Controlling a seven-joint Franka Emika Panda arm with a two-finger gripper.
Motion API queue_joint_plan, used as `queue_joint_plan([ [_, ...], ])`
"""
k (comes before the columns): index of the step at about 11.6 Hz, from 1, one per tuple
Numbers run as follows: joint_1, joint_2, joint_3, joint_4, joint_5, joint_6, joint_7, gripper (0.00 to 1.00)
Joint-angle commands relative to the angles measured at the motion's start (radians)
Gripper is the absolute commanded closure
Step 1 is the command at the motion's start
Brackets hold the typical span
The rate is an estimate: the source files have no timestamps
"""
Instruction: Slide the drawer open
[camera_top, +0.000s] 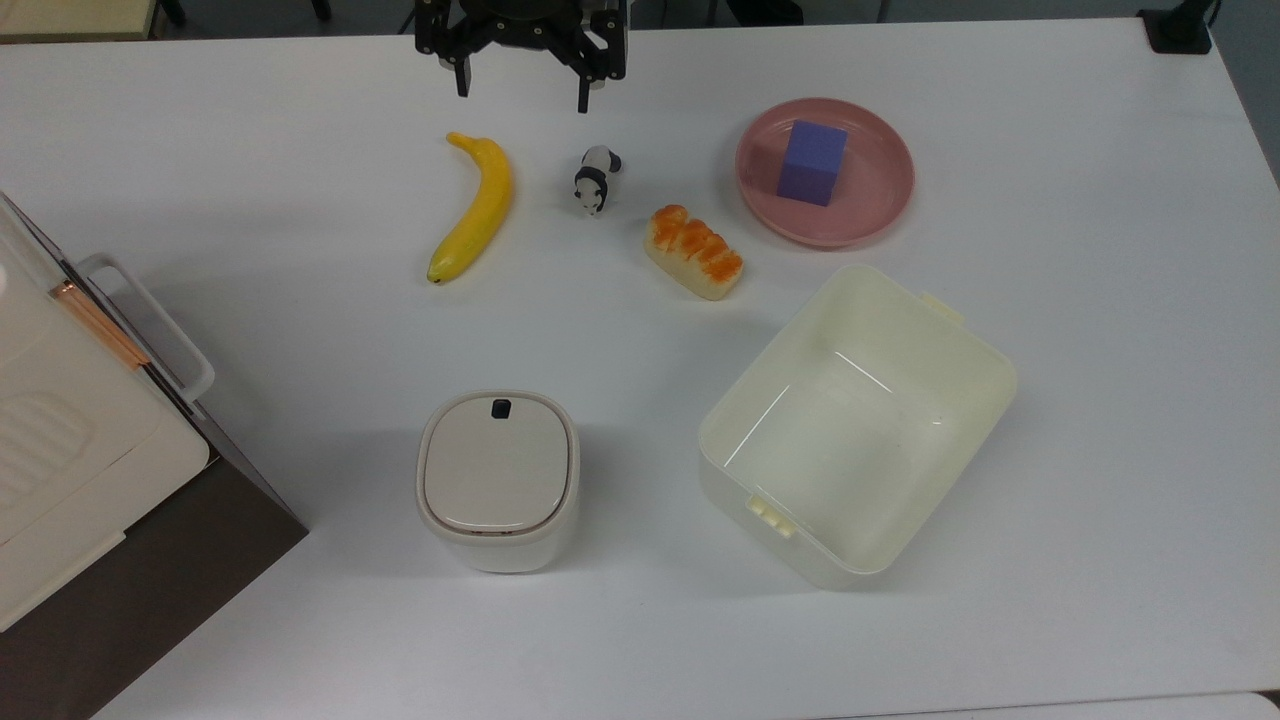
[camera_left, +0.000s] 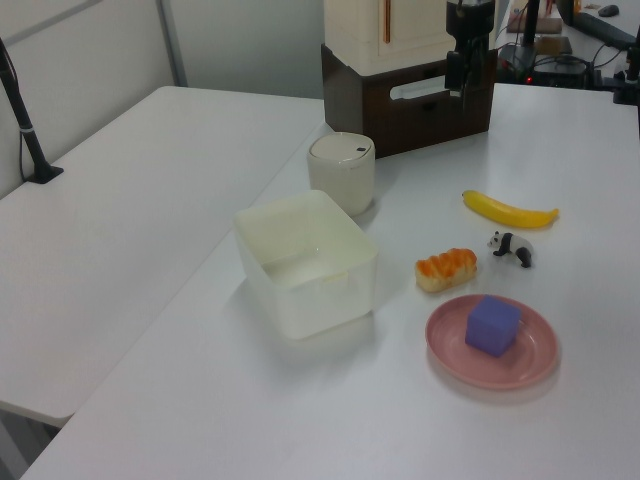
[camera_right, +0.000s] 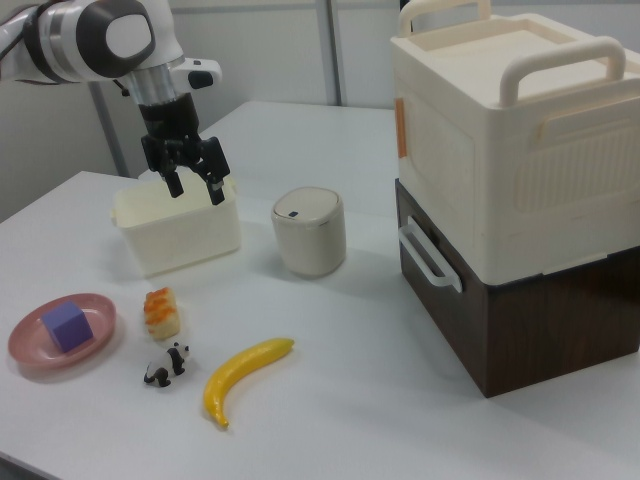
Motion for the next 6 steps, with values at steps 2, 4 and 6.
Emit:
queue_joint_plan([
  [2,-0.009,-0.027,-0.007,-0.014,0.019,-0.023,-0.021,0.0],
  [4,-0.009,-0.027,-0.007,-0.014,0.021,-0.02,-0.021,0.0],
  [6,-0.008,-0.024,-0.007,-0.014,0.021,-0.018,-0.021,0.0],
])
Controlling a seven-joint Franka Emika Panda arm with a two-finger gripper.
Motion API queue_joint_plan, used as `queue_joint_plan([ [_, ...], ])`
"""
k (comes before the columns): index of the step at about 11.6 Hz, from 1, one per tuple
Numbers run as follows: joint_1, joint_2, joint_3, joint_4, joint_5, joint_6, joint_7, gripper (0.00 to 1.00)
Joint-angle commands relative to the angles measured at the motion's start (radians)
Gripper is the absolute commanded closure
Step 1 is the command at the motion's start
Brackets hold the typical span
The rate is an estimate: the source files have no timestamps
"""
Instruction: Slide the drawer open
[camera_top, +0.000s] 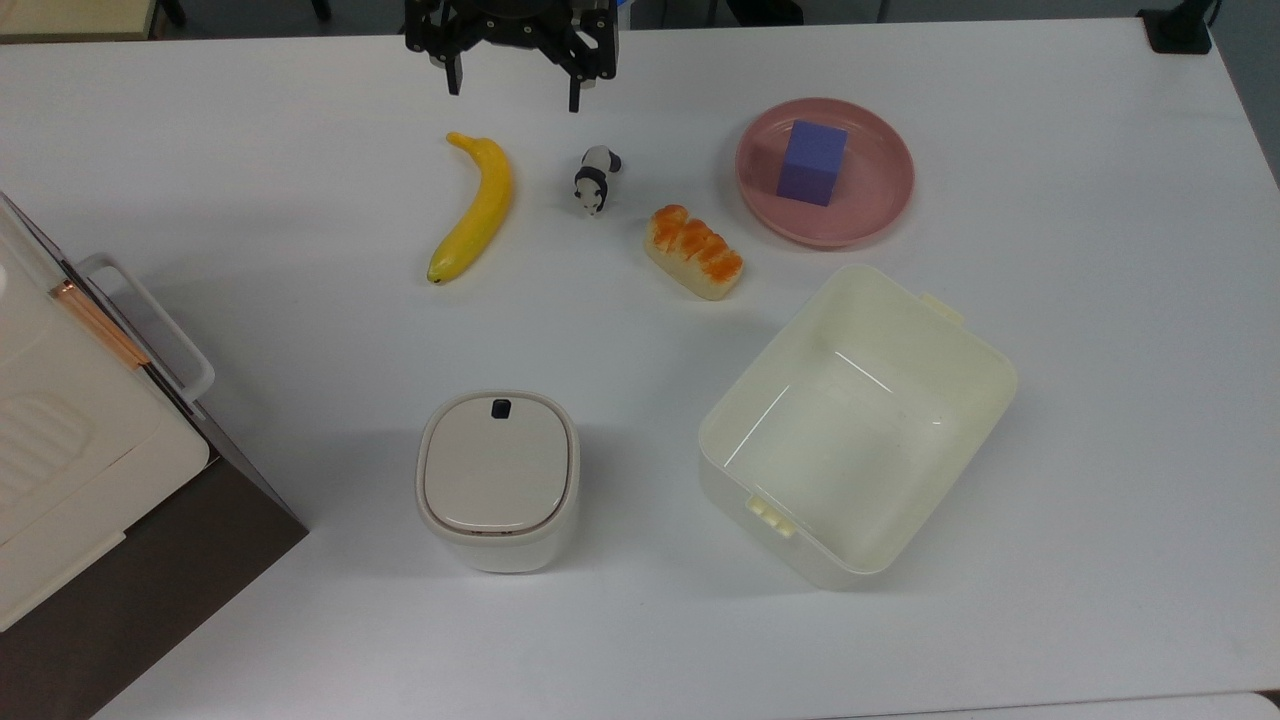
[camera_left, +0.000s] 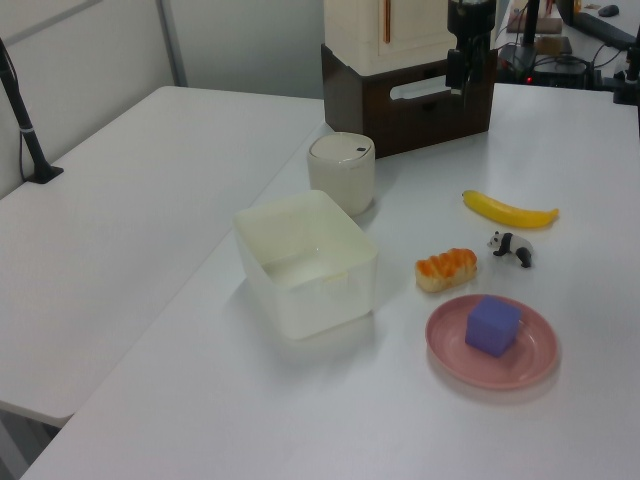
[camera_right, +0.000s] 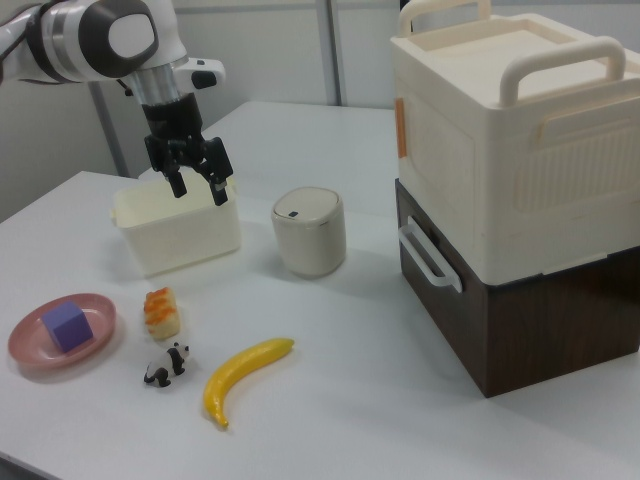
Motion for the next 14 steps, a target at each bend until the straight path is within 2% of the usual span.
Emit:
queue_joint_plan([
  [1,0.002,-0.021,-0.004,-0.014,0.021,-0.016,-0.021,0.0],
  [4,0.0,-0.018,-0.004,-0.014,0.022,-0.012,-0.033,0.0],
  [7,-0.021,-0.015,-0.004,-0.014,0.024,-0.012,-0.165,0.0],
  [10,-0.059,-0.006,-0.004,-0.014,0.024,-0.01,-0.249,0.0],
  [14,-0.151,0.018,-0.004,-0.016,0.021,0.032,-0.352,0.0],
])
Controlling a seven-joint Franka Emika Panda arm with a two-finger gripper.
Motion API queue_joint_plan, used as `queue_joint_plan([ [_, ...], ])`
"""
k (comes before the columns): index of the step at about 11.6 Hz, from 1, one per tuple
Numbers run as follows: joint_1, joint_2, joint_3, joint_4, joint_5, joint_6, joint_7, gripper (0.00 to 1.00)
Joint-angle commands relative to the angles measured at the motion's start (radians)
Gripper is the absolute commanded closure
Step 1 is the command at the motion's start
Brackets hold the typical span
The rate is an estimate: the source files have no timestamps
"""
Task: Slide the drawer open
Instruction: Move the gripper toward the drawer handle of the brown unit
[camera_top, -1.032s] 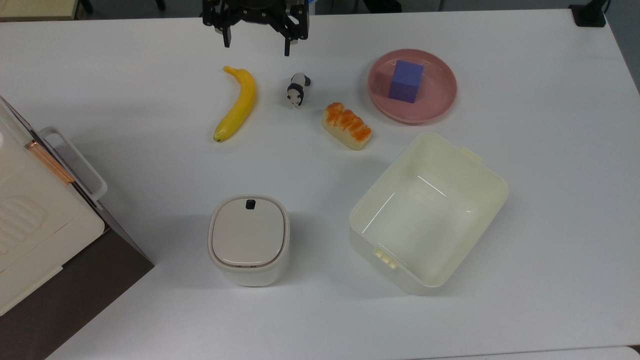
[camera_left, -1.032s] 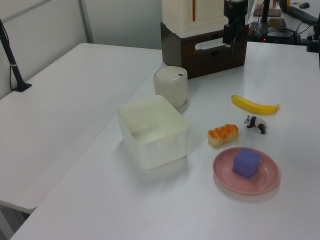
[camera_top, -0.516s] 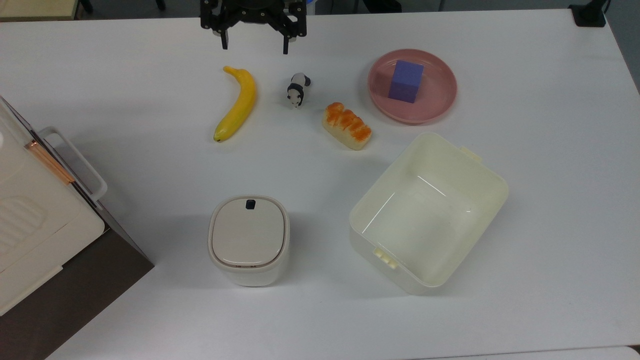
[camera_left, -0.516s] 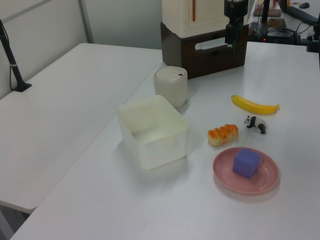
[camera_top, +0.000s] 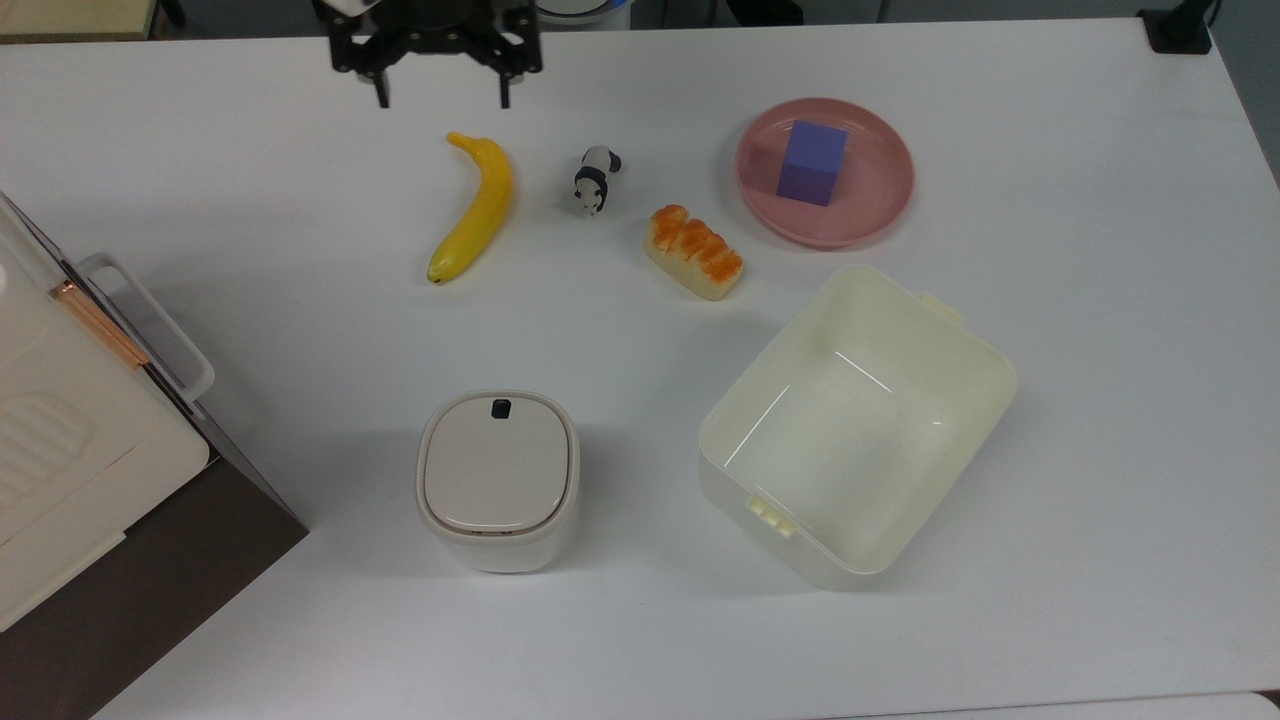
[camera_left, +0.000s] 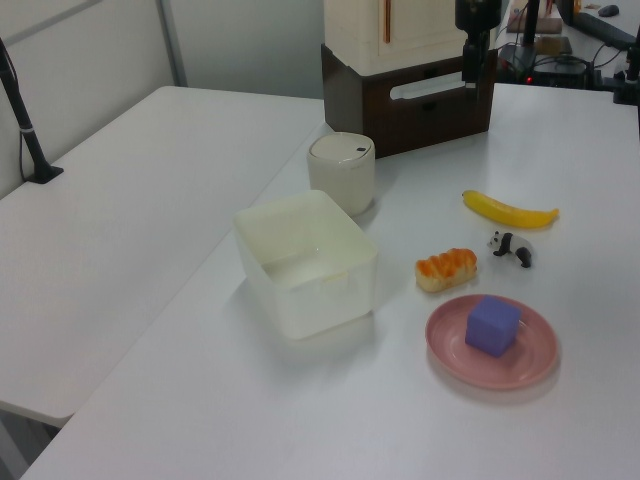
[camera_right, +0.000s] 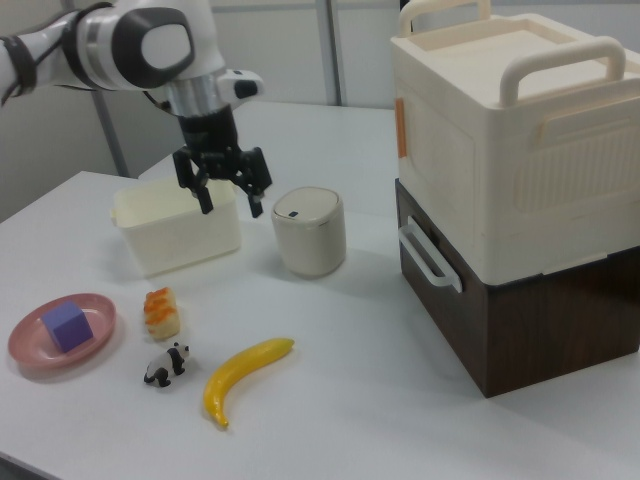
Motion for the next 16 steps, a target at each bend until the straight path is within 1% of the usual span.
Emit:
queue_joint_plan([
  [1,-0.068,0.023,-0.003,-0.01,0.019,0.051,-0.096,0.0],
  [3,-0.108,0.048,-0.004,-0.01,0.019,0.141,-0.167,0.0],
  [5,-0.127,0.095,-0.004,-0.01,0.005,0.235,-0.263,0.0],
  [7,-0.139,0.135,-0.003,-0.01,0.0,0.298,-0.428,0.0],
  [8,-0.157,0.144,-0.001,-0.011,-0.019,0.328,-0.516,0.0],
  [9,-0.16,0.16,0.0,-0.011,-0.036,0.364,-0.585,0.0],
  [11,-0.171,0.19,0.0,-0.011,-0.052,0.46,-0.619,0.0],
  [12,-0.174,0.215,0.0,-0.011,-0.099,0.497,-0.648,0.0],
  [13,-0.192,0.229,0.003,-0.011,-0.146,0.534,-0.676,0.0],
  [15,-0.203,0.256,0.008,-0.011,-0.167,0.604,-0.73,0.0],
  [16,-0.205,0.261,0.008,-0.011,-0.181,0.626,-0.735,0.0],
])
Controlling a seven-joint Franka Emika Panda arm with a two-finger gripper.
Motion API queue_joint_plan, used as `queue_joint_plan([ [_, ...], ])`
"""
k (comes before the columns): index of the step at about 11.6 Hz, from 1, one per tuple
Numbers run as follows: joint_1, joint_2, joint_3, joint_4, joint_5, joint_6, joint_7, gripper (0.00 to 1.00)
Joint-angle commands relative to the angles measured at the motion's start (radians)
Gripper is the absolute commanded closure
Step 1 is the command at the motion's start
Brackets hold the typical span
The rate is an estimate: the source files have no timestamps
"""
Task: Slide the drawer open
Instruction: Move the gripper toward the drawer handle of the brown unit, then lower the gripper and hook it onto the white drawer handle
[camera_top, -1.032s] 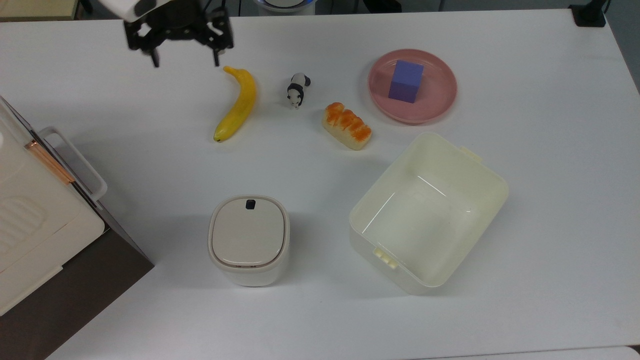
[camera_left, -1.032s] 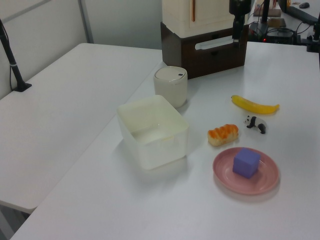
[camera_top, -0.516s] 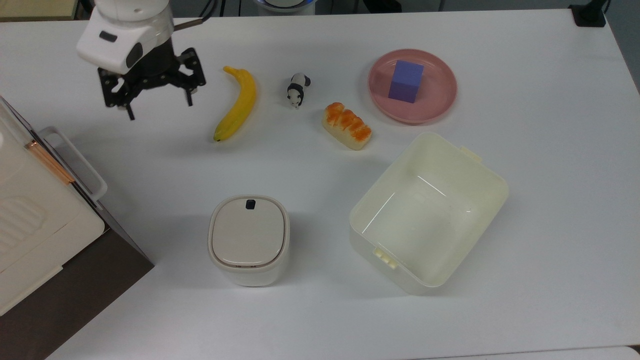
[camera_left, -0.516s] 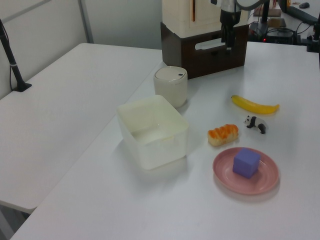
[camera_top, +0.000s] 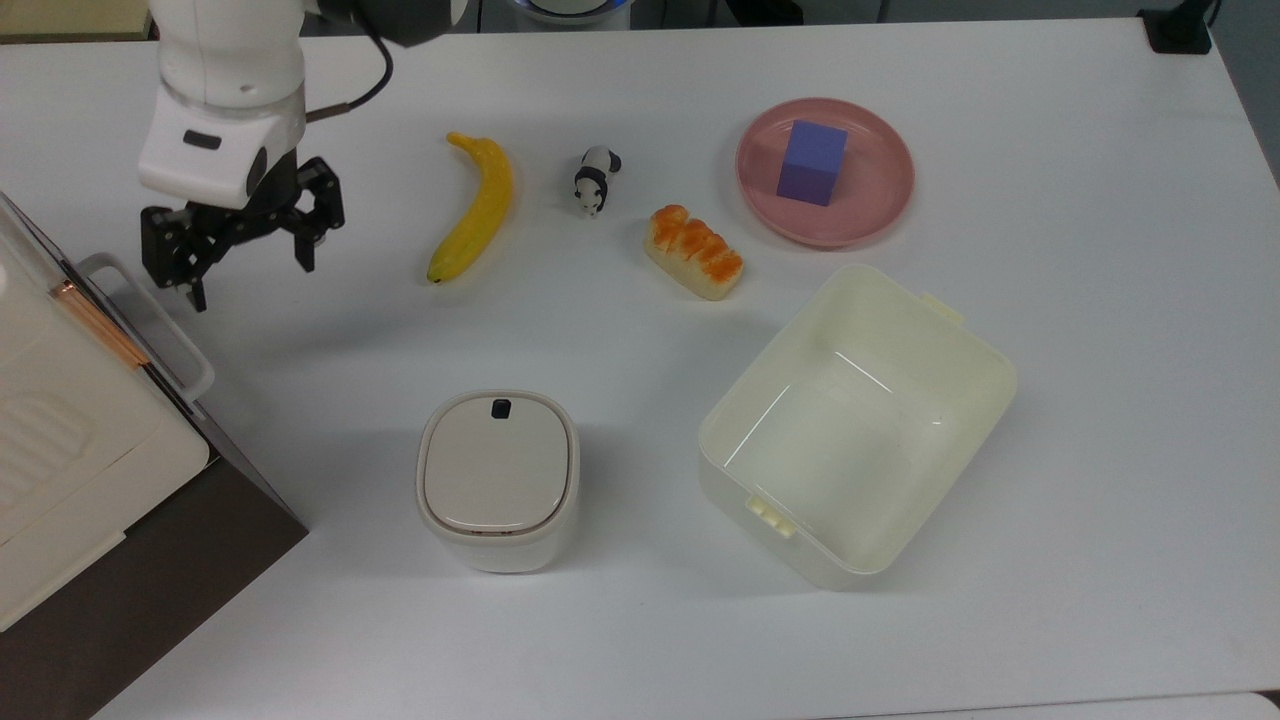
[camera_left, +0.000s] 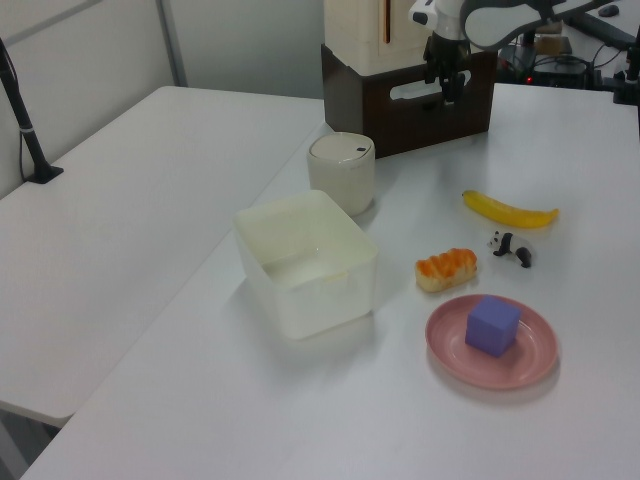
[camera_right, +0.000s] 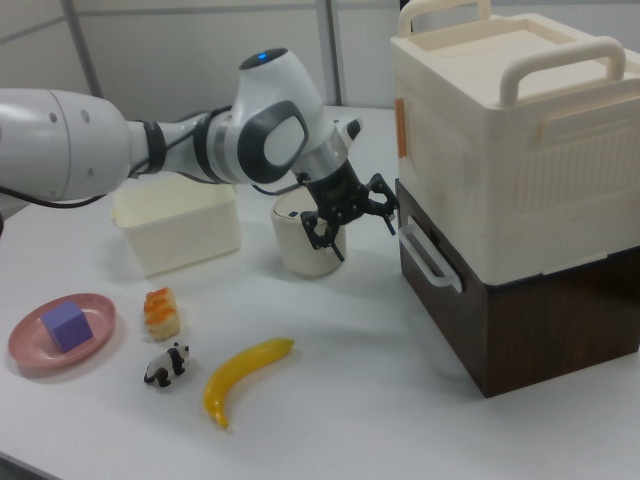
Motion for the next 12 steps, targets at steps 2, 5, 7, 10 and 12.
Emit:
queue_joint_plan([
  [2,-0.027,0.022,0.008,-0.01,-0.091,0.1,-0.048,0.04],
  [5,-0.043,0.027,0.008,-0.01,-0.157,0.122,-0.049,0.07],
  [7,-0.054,0.039,0.005,-0.01,-0.162,0.154,-0.046,0.11],
  [10,-0.054,0.051,0.008,-0.01,-0.163,0.155,-0.045,0.33],
  [12,-0.054,0.059,0.005,-0.008,-0.171,0.155,-0.045,0.44],
])
